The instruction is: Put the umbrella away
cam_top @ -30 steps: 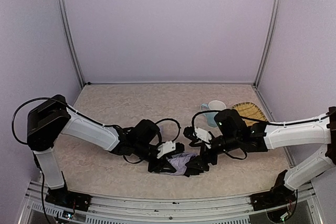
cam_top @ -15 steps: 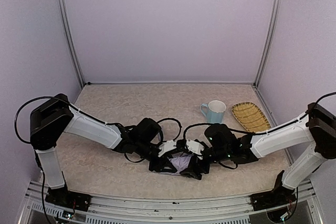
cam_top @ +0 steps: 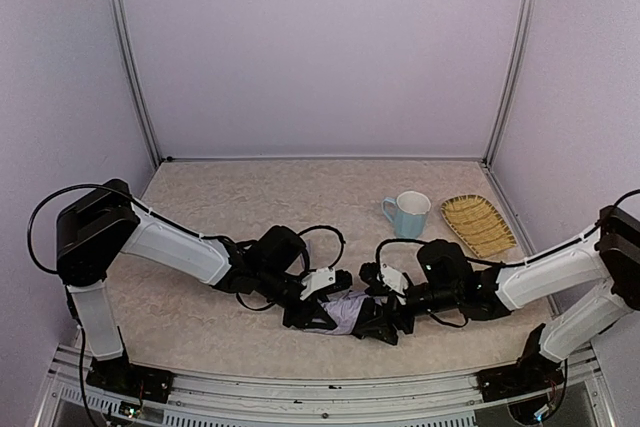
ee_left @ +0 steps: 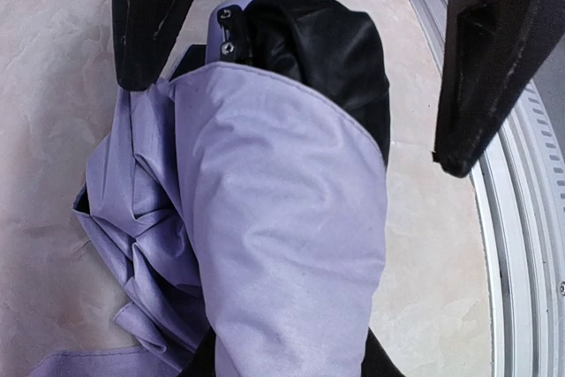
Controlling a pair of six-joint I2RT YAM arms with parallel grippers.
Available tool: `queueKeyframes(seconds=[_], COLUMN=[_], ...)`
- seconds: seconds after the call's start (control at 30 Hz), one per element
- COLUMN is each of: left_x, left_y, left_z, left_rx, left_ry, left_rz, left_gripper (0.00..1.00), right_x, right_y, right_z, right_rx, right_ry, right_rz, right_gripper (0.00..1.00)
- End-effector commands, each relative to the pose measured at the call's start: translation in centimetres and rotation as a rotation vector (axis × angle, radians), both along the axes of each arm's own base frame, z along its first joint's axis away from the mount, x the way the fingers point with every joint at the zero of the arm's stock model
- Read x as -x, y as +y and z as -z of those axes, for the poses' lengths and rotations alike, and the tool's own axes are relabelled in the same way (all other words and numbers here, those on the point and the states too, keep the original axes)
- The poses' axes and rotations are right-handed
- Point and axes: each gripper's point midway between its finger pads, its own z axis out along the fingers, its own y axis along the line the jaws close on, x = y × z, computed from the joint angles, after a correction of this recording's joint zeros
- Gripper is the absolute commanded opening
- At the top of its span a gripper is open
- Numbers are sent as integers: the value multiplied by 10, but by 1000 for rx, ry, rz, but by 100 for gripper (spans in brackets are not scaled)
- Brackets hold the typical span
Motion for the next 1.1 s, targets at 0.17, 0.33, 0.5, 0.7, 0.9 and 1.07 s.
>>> queueKeyframes(seconds=[0.17,0.33,0.5,0.7,0.9,1.07], left_x=[34,31,30,29,27,15], left_y=[51,49,48,45,41,35], left_z=[59,58,58,59,52,42], left_rx=[-261,-260,-255,-254,-223,-176], left_ry=[133,123,122,125,117,77], left_rz=[-4,-9,-8,-7,-9,-58], left_gripper=[22,24,25,25,26,37], right_x=[4,8,13,10,7,9], right_y=[18,27,32,45,49,54], right_z=[20,44,48,39,39,24], right_rx=[-46,-40,-78,-122,-132,-180], right_ry=[72,157,205,209,211,218], right_rz=[-52,-88,-102,-120,-115,-137], right_gripper=[100,95,80,78,29,11])
